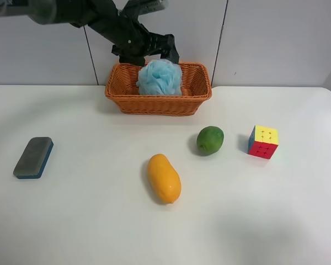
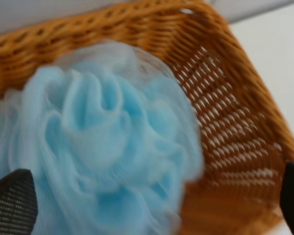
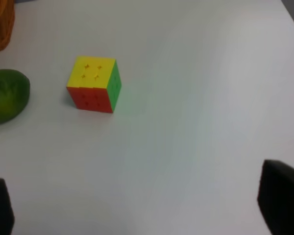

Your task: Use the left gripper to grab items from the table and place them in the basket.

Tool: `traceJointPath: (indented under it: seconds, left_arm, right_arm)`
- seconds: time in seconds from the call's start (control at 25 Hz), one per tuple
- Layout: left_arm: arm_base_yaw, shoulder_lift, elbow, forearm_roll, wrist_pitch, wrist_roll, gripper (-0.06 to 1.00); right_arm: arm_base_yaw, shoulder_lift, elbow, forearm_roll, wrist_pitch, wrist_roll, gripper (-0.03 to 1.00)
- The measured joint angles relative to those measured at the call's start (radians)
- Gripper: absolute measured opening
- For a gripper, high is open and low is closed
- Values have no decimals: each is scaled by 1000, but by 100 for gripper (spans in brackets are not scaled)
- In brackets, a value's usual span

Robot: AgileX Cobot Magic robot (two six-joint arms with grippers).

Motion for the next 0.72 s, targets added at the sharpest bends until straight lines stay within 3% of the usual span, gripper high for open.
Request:
traceJointPath:
  seconds: [0.2,0.56,0.72]
  left_arm:
    - [33,-115,0,24,218,-66,99]
    - [41,-351,0,316,582,-162,99]
    - [41,-449,28,387,645,-164,99]
  right_arm:
    - [0,0,0,0,0,0,99]
    - [0,0,0,0,0,0,99]
    - [0,0,0,0,0,0,99]
